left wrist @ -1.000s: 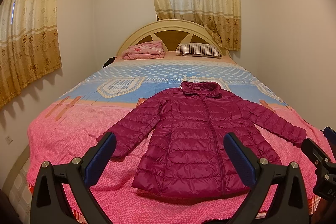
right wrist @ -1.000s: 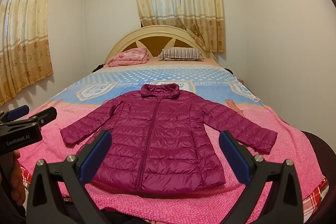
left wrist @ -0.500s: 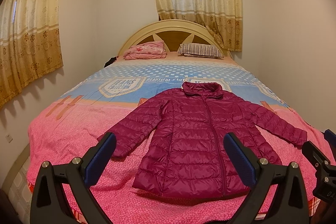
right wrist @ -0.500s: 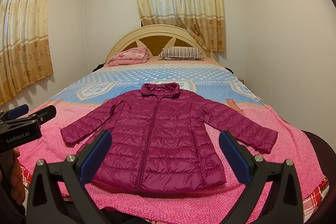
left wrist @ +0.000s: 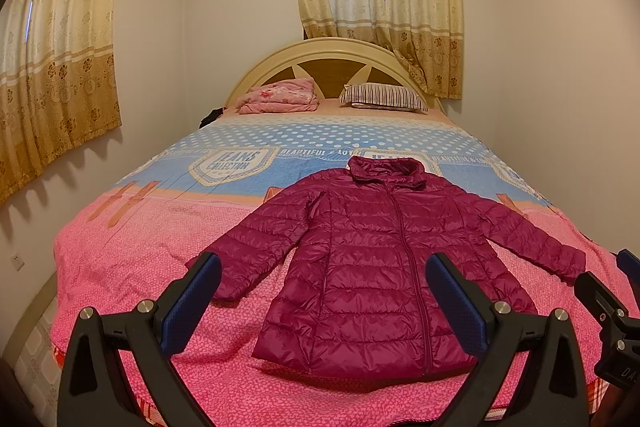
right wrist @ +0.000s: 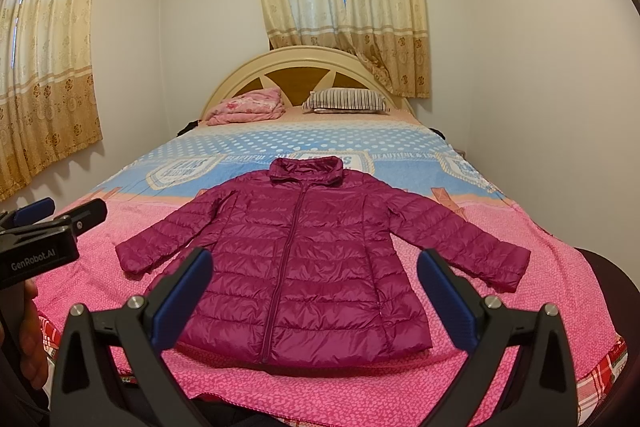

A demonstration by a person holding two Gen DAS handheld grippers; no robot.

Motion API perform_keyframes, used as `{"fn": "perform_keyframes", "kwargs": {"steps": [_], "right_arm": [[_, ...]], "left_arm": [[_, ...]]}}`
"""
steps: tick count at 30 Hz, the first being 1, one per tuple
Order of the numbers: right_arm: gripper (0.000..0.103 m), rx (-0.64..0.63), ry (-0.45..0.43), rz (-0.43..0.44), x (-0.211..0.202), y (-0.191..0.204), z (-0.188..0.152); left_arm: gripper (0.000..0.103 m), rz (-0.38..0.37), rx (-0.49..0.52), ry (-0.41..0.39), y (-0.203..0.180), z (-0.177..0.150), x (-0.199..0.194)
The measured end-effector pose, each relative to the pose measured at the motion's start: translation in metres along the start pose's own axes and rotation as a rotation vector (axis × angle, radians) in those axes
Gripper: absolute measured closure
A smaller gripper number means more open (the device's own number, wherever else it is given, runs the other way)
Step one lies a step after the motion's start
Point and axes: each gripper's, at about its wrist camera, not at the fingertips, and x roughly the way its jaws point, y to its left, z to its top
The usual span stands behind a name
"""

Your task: Fold large clothes

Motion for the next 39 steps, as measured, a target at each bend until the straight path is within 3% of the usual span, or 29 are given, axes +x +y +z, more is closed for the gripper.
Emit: {"fn": "perform_keyframes", "kwargs": {"steps": [29, 39], "right_arm": [[0.000, 0.006, 0.012, 0.009, 0.002, -0.001, -0.003], [0.000, 0.027, 0.055, 0.002, 0.030, -0.016, -0.009]], "left_arm": [[0.001, 0.004, 0.000, 0.010, 0.002, -0.002, 0.004], [0.001, 0.044, 0.040, 0.048, -0.003, -0.012, 0.042]]}}
